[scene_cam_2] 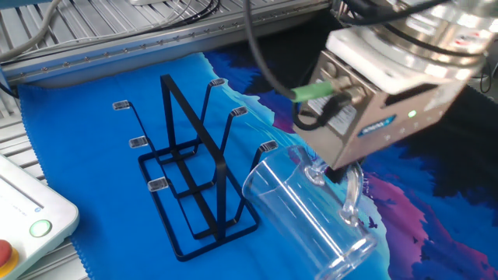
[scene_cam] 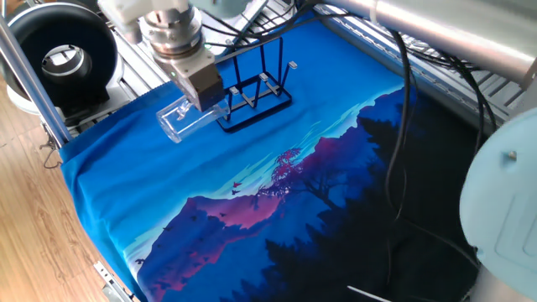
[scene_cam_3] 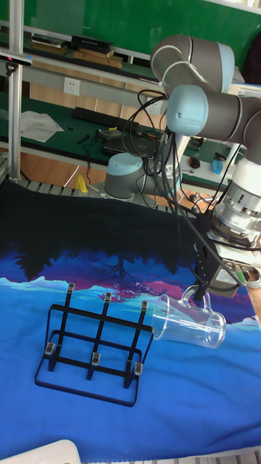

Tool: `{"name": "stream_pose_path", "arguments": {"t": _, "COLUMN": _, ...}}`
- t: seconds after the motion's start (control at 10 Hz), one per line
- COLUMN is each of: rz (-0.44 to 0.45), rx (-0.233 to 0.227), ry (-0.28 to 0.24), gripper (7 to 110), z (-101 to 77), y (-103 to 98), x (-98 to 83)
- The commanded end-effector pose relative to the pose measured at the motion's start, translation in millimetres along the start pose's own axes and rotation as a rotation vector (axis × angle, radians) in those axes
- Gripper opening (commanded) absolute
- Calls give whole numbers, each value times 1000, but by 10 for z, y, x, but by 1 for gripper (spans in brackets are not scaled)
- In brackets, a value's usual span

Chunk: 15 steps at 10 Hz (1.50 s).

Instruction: Put the cup on the cup rack

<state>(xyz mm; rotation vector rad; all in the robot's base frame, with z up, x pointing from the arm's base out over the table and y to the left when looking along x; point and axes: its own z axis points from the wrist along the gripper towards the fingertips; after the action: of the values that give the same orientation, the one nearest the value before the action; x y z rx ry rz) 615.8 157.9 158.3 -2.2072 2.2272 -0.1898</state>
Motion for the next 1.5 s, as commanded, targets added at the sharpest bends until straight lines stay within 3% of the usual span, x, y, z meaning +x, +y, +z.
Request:
{"name": "stream_pose_path", "arguments": {"t": 0.0, "rz": -7, "rx": -31, "ry": -50, "gripper": 7, "z": 10, "y": 80, "x": 97}}
{"name": "stream_pose_path", "arguments": {"t": 1.4, "rz": -39, "rx": -18, "ry": -44, "gripper": 7, "z": -10, "y": -54, "x": 279}}
